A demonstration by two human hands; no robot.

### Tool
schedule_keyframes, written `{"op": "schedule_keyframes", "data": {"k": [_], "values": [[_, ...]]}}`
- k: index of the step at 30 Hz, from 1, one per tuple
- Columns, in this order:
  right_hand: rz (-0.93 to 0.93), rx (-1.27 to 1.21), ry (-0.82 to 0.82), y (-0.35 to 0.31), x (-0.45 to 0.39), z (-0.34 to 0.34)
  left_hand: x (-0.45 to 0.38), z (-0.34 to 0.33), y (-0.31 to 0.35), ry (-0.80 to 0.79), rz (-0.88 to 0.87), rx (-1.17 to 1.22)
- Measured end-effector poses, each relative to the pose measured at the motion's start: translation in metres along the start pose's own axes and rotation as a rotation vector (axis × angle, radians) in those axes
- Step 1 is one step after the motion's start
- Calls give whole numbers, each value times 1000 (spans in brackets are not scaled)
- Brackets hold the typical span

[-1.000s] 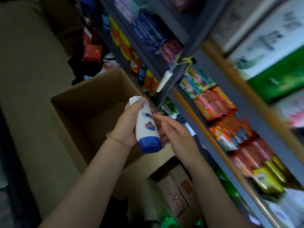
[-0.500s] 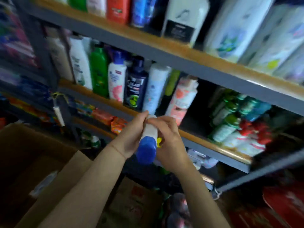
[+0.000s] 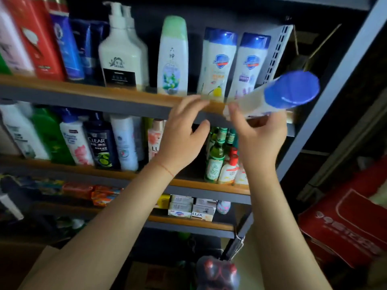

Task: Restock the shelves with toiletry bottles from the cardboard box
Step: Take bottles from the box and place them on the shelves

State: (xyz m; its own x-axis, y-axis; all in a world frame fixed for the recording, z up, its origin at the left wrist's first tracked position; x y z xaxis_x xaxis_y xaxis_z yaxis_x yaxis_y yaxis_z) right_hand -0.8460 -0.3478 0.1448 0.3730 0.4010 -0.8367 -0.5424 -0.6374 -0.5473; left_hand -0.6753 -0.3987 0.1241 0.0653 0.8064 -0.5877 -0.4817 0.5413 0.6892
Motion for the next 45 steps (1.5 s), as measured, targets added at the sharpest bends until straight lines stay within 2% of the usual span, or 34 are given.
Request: {"op": "schedule_keyframes", "data": {"k": [2, 4, 9, 14, 21, 25, 30, 35, 38, 40, 42, 45], "values": [[29, 12, 82, -1, -25, 9, -12, -12, 13, 26, -115, -196], [68, 104, 87, -2, -46, 9, -23, -24, 22, 22, -161, -315], [73, 290, 33, 9, -78, 6, -33, -38, 37, 98, -258, -475], [45, 491, 91, 20, -85, 25, -34, -47, 34, 137, -287, -559], [-38, 627, 22, 35, -100, 28, -29, -51, 29, 165, -266, -529], [-101, 686, -80, 52, -97, 22, -31, -49, 30, 144, -246, -505], [-31, 841, -139, 56, -89, 9, -29, -50, 29, 138, -245, -496], [-91, 907, -172, 50, -76, 16, -28, -50, 29, 92, -284, -453], [61, 1000, 0, 15, -47, 23, -9, -35, 26, 82, -320, -259], [243, 827, 67, -14, -13, 6, 12, -15, 5, 122, -292, -194], [287, 524, -88, -22, 27, -34, 35, 7, -44, 137, -158, -187], [27, 214, -571, 7, 101, -123, 81, 50, -149, 132, 162, -189]]}}
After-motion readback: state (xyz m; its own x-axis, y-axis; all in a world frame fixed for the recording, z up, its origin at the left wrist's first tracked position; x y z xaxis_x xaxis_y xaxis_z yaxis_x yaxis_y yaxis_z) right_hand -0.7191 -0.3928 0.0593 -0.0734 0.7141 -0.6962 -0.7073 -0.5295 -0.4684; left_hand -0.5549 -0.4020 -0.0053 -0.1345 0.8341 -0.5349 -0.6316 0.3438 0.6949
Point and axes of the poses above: each hand's wrist, its own x-axis away from the middle knuckle, its own z-axis out of the back of the hand, y = z × x, the point moved 8 cm from there along -x, towards the middle knuckle, and after that the axes turned 10 degrees about z, right-handed, at the moved point
